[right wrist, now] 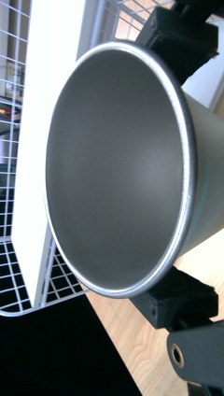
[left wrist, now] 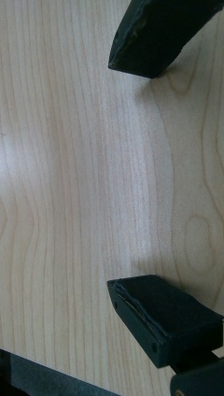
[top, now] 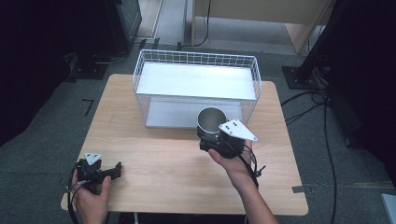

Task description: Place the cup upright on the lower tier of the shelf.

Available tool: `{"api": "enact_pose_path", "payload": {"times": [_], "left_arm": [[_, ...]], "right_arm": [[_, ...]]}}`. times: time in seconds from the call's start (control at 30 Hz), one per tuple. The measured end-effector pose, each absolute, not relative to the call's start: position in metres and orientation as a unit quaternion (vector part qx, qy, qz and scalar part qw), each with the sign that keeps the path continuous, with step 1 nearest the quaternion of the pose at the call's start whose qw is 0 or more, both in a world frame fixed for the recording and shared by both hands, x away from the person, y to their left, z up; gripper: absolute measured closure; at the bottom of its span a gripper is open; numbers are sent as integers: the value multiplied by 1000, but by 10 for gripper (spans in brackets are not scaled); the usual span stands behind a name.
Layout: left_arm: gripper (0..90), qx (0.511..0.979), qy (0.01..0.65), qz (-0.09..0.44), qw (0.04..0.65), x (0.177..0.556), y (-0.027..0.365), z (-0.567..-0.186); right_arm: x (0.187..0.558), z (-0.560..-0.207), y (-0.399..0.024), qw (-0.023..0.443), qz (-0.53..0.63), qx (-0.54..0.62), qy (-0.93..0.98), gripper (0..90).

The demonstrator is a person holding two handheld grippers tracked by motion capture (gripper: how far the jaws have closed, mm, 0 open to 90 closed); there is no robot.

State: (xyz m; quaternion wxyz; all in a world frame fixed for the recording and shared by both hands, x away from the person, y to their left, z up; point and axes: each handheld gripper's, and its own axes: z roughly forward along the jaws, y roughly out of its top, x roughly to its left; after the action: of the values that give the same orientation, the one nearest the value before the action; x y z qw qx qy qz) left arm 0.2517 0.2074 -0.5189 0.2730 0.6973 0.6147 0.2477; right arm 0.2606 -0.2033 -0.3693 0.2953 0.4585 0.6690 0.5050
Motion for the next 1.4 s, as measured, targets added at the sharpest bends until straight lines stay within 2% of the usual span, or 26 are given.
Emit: {"api": "enact_pose_path", "payload": {"times": [1.4], "left_arm": [[0,697,615,248,273,252,207,-519]], "right_arm": [[317,-317,-191,330,517,459,643,143]]}}
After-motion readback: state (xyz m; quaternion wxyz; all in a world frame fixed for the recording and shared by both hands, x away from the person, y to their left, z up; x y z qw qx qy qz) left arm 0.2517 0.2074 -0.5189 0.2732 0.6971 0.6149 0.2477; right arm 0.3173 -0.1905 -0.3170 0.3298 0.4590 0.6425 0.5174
